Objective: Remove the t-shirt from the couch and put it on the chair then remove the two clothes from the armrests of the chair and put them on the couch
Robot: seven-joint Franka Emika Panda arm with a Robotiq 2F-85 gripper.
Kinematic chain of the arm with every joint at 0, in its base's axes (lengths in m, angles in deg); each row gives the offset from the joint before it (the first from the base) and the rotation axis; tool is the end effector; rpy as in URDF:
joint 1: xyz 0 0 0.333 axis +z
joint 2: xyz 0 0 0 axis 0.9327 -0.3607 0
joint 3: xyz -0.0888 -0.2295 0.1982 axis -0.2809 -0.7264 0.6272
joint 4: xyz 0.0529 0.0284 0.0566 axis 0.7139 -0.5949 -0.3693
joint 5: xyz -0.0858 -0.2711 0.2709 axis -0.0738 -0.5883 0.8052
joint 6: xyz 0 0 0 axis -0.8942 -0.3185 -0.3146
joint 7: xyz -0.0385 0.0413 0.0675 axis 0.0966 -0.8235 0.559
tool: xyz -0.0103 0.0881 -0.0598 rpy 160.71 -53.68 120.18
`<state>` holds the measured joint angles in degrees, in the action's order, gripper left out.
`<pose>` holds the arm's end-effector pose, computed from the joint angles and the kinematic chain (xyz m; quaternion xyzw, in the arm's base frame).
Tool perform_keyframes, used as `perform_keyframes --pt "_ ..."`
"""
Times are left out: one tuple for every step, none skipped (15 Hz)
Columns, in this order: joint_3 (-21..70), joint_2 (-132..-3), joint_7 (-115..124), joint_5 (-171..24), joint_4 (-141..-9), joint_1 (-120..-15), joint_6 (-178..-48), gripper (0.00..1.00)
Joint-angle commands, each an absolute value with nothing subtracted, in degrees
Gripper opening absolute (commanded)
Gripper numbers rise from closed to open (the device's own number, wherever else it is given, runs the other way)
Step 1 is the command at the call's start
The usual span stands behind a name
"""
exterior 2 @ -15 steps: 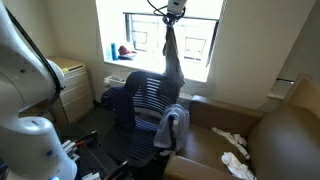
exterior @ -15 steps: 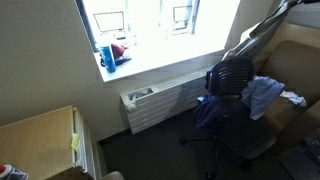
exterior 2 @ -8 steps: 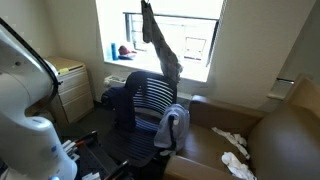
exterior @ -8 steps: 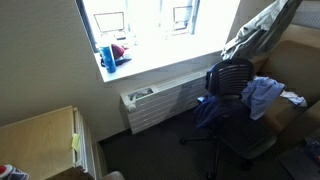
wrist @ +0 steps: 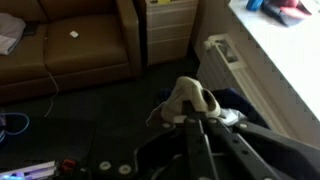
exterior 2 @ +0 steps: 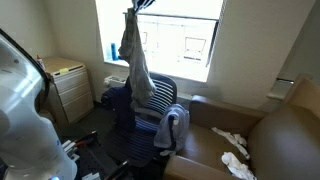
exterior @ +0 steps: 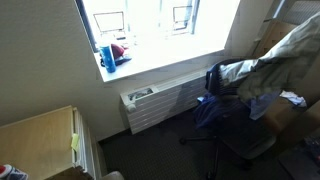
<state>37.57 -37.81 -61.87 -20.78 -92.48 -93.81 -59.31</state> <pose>0.4705 -0.0290 0.6068 -0.6635 0.6175 0.2951 0.3025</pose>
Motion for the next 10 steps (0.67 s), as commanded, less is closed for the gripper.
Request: perform_keyframes --pt "33.56 -44.5 -61.71 -32.81 -96.42 -86.24 -66.22 0.0" --pt "30.75 -41.96 -62.34 -28.91 -94.77 -84.91 -63.33 0.0" --pt "29.95 -43.81 -61.99 -29.84 -95.52 -83.5 -64.32 0.01" --pt "29.16 -44.69 -61.9 -29.7 -95.39 -82.46 -64.25 0.01" --pt "28.68 -44.59 -61.91 -29.67 -95.13 -82.05 -64.18 0.01" --pt "28.41 -43.92 -62.01 -29.69 -94.95 -82.02 -64.09 0.0" --pt "27.56 -43.88 -63.01 -26.78 -95.34 -81.72 -62.13 0.0" --pt "26.88 -43.54 -63.86 -24.0 -96.19 -80.97 -62.63 0.0" --pt "26.24 -43.48 -64.72 -21.89 -96.92 -80.39 -63.16 0.0" --pt "25.71 -43.49 -64.7 -19.47 -97.72 -79.9 -64.41 0.0"
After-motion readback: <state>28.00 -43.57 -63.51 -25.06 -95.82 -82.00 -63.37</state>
